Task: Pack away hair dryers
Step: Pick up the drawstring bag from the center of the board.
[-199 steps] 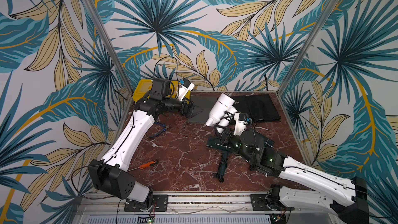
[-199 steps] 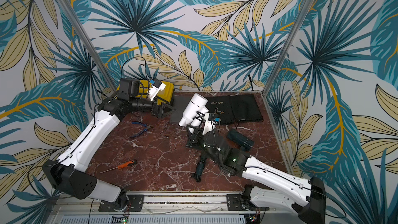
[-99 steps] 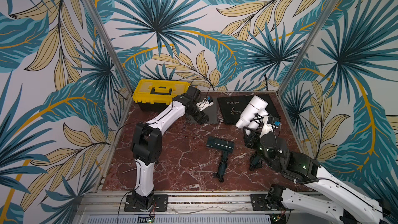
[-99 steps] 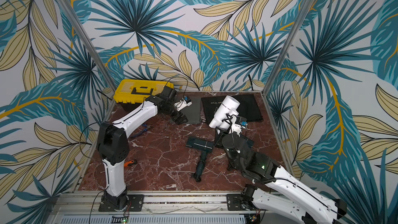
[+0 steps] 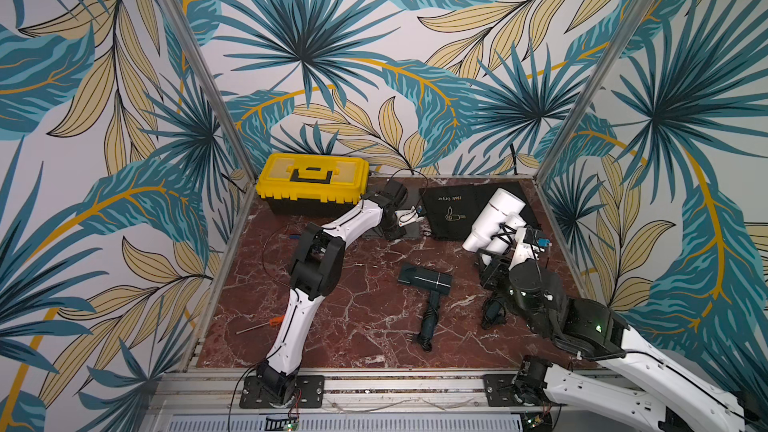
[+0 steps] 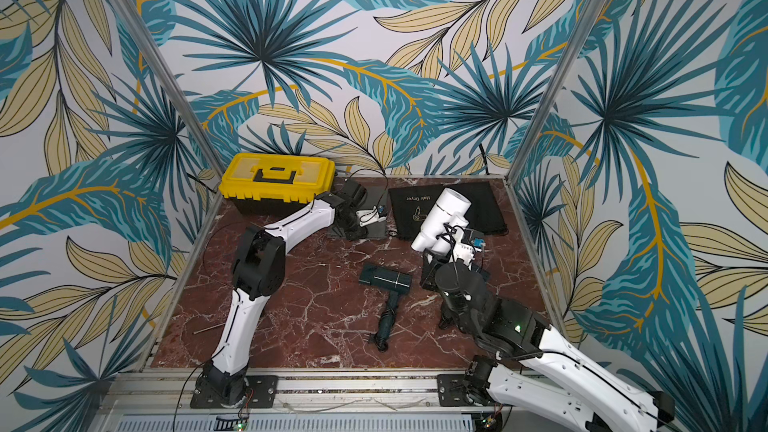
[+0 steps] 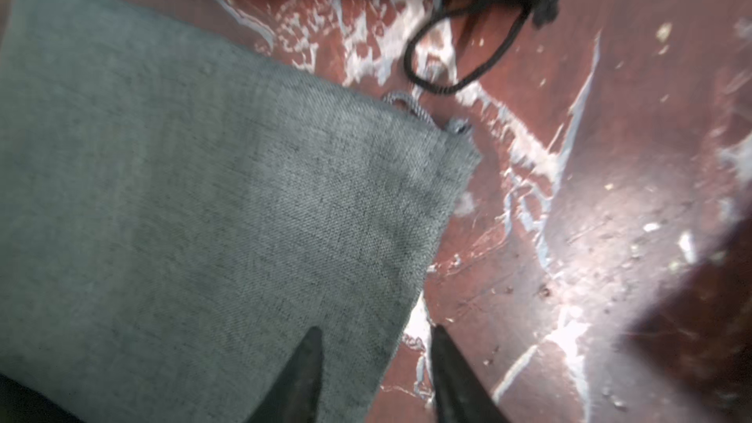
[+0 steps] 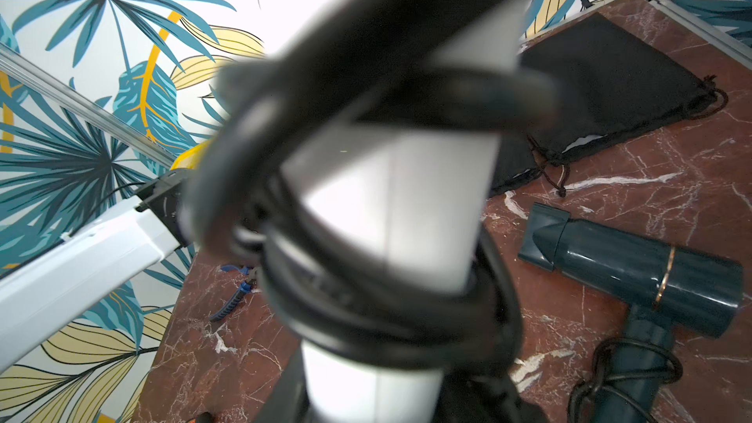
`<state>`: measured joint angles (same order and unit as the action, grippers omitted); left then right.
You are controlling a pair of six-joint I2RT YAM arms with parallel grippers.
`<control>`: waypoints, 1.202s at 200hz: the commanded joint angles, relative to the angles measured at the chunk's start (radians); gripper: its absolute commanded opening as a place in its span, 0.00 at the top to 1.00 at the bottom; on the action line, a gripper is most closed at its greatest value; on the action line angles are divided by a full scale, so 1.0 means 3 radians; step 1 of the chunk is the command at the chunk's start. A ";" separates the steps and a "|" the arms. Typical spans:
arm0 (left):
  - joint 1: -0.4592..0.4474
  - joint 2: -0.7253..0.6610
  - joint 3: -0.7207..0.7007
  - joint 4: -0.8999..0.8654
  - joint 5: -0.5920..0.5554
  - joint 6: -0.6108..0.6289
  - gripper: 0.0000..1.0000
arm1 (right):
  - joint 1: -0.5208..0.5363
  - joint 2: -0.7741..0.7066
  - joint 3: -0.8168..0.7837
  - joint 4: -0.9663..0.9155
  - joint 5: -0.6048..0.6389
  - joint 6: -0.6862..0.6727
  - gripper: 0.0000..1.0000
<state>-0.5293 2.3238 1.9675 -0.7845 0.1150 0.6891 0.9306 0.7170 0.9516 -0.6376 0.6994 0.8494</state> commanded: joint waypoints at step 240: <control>-0.0067 0.0368 0.0416 -0.0016 0.0187 0.0173 1.00 | -0.0007 -0.0232 -0.0114 0.0024 0.0114 0.0009 1.00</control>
<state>-0.5465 2.4191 2.0510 -0.7788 0.1749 0.7399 0.9306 0.6662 0.9310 -0.6643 0.7036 0.8604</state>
